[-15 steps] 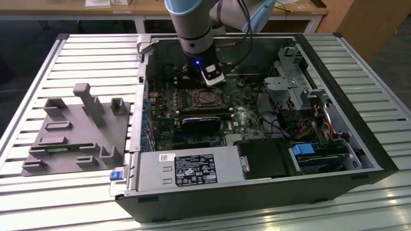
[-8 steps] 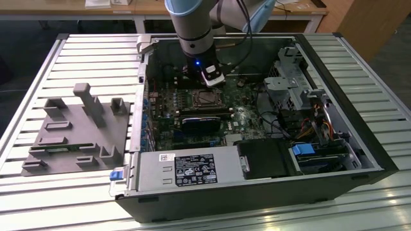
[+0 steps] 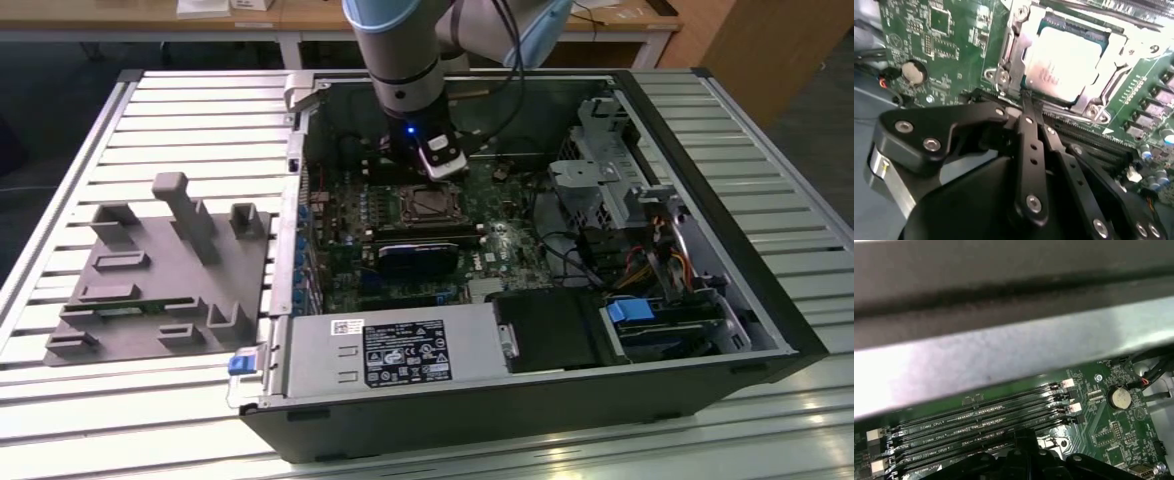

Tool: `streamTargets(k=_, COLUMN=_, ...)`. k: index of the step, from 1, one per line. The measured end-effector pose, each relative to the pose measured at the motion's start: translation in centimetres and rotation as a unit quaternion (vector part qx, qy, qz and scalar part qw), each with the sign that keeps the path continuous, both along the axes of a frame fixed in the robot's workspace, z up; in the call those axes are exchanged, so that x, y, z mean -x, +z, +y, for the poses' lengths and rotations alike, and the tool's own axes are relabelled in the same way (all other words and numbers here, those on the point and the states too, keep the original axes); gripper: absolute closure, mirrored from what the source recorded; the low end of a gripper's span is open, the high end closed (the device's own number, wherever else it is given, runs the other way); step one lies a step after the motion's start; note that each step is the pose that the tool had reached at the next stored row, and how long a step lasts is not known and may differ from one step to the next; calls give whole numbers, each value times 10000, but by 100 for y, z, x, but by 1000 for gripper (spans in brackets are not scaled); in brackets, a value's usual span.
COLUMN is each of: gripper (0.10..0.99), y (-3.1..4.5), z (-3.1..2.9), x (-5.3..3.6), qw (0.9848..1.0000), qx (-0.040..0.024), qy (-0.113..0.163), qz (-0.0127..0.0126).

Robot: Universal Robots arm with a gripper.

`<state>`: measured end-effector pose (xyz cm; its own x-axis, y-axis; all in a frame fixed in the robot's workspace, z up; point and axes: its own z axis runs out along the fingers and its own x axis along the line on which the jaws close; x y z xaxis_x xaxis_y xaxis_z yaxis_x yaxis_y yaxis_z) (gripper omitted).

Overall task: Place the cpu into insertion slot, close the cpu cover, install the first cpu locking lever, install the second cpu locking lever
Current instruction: 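Install the first cpu locking lever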

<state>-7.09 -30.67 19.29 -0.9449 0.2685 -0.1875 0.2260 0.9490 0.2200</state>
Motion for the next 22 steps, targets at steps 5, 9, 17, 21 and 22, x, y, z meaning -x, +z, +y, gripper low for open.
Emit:
streamTargets(k=5, gripper=980, y=95, z=1, x=0, qw=10000, qx=-2, qy=0, qz=0)
streamTargets(k=9, gripper=980, y=131, z=1, x=0, qw=10000, qx=-10, qy=0, qz=-1)
streamTargets(k=17, gripper=980, y=131, z=3, x=19, qw=9999, qx=-171, qy=0, qz=0)
streamTargets(k=21, gripper=980, y=127, z=4, x=25, qw=9998, qx=-206, qy=0, qz=0)
streamTargets(k=22, gripper=980, y=126, z=4, x=26, qw=9998, qx=-207, qy=0, qz=-1)
